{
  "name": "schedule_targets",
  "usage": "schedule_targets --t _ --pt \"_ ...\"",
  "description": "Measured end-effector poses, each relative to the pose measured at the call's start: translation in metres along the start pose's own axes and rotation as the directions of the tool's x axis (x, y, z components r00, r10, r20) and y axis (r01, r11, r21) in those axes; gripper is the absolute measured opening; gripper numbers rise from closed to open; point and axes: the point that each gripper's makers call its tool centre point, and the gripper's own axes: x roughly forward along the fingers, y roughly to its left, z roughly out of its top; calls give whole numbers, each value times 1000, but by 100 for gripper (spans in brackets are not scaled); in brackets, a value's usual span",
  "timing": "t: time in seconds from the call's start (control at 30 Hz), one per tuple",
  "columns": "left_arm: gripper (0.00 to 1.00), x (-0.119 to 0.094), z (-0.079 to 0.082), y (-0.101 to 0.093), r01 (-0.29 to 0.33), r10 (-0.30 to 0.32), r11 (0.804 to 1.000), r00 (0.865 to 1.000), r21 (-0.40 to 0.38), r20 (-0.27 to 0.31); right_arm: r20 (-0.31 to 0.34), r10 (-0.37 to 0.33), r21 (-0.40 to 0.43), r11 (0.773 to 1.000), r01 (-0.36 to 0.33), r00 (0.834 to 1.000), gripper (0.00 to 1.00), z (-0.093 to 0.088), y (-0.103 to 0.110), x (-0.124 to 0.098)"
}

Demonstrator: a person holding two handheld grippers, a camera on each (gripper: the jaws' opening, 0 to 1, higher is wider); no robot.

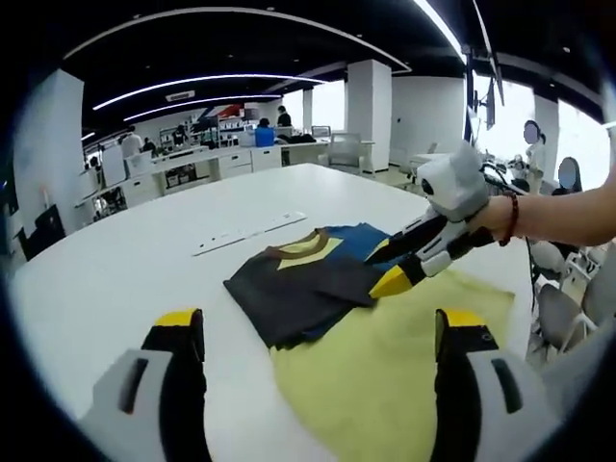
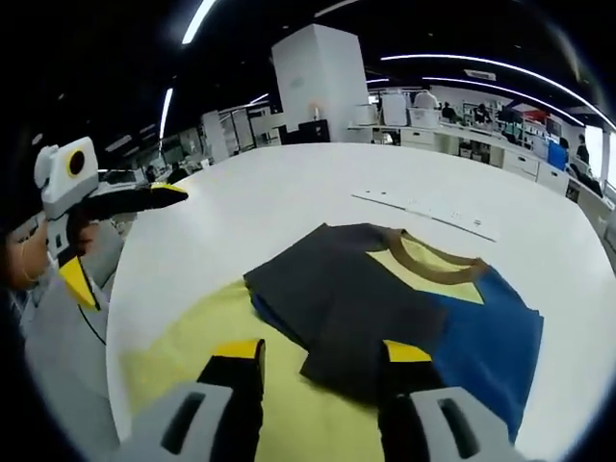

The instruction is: Fold the garment on the visible template until the final outline fits inside the template.

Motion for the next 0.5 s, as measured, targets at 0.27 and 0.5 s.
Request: schedule_targets --t 0.27,0.5 --pt "95 -4 -14 -1 -11 11 1000 999 -1 -34 -21 -25 9 1000 25 999 34 -2 -4 20" --pt "94 -9 -19 -4 -4 4 1000 999 4 -46 -51 -45 3 999 46 998 27 -7 -4 33"
